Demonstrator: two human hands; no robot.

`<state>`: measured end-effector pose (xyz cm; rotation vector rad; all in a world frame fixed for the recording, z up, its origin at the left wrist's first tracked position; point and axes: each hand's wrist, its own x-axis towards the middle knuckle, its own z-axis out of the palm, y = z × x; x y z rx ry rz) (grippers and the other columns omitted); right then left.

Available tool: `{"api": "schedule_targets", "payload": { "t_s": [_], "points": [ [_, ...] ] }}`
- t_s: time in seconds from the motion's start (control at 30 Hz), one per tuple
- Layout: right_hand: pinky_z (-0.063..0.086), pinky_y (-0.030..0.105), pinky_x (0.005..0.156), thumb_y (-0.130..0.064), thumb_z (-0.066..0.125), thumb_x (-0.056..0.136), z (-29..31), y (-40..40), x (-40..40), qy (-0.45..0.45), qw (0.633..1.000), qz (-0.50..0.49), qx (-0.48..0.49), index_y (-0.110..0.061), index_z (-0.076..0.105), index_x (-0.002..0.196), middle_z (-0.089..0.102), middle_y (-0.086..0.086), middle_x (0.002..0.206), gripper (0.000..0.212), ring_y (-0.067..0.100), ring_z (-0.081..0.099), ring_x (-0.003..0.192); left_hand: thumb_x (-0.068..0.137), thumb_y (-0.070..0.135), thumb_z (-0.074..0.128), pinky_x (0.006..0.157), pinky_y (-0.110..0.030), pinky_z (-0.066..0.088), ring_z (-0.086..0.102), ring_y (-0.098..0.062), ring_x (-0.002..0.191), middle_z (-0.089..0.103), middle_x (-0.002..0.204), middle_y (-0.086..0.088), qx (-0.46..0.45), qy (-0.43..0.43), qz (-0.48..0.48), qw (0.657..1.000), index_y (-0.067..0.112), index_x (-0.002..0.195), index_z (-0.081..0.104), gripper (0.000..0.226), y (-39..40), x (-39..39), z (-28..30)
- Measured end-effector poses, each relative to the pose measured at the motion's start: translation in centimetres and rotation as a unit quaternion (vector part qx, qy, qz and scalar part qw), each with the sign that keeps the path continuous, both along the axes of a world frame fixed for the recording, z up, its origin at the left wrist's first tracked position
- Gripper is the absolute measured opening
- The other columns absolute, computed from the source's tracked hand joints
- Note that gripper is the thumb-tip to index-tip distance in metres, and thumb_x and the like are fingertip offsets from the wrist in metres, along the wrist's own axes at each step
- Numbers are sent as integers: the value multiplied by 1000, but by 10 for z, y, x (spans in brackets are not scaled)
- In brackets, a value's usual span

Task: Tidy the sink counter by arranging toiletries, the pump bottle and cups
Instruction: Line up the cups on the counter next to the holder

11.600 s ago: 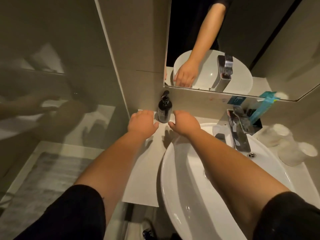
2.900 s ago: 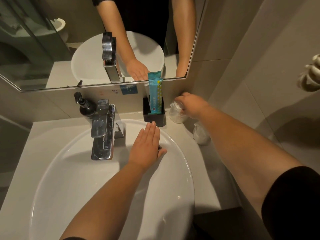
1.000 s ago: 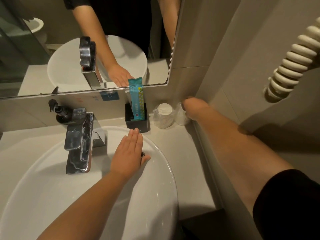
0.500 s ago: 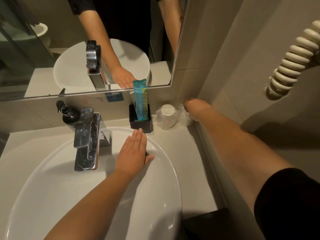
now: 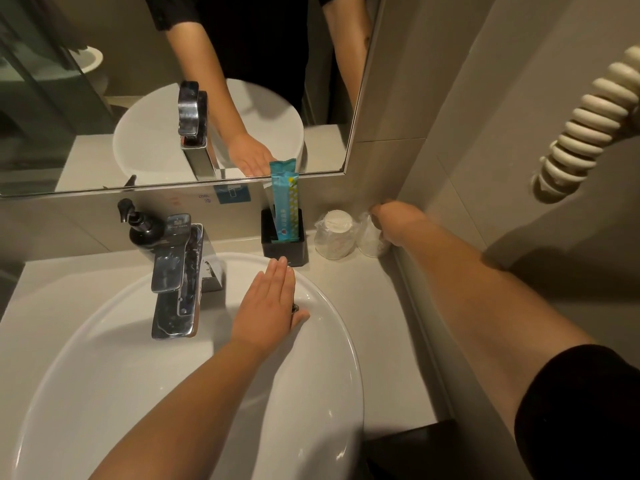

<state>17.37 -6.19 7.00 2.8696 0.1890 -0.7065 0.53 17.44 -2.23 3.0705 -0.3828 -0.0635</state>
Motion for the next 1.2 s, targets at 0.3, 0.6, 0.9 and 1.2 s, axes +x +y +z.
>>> {"api": "schedule_targets", "payload": {
  "t_s": [0.3,0.6,0.9,1.2],
  "points": [
    [38,22,61,-18,68,85,5,-3,-7,-7,998,-15,66,-10,55,121,54,6,103,39,28,62,95,91,59,42,116,-37,-1,5,-28,148,7,160,-14,-9,-2,-2,1000,4,151,13,87,-2,0,0],
    [46,37,85,-33,71,84,24,-4,-23,-65,996,21,65,-10,49,130,51,15,124,57,36,57,111,92,58,41,118,-38,0,1,-28,148,3,160,-15,-15,5,-3,1000,4,151,9,86,-2,-2,7],
    [49,38,90,-32,59,90,9,44,-74,-126,968,121,179,-17,51,135,54,10,128,48,32,55,116,93,58,38,118,-38,-2,-1,-30,148,0,160,-16,-10,13,-6,1000,3,151,8,86,-1,-2,7],
    [52,40,87,-28,54,95,-18,94,-65,-102,965,118,211,-16,56,131,66,11,119,38,31,62,106,86,59,54,114,-40,13,25,-32,144,27,155,-18,12,4,-3,1000,0,145,32,86,-1,0,5]
  ]
}}
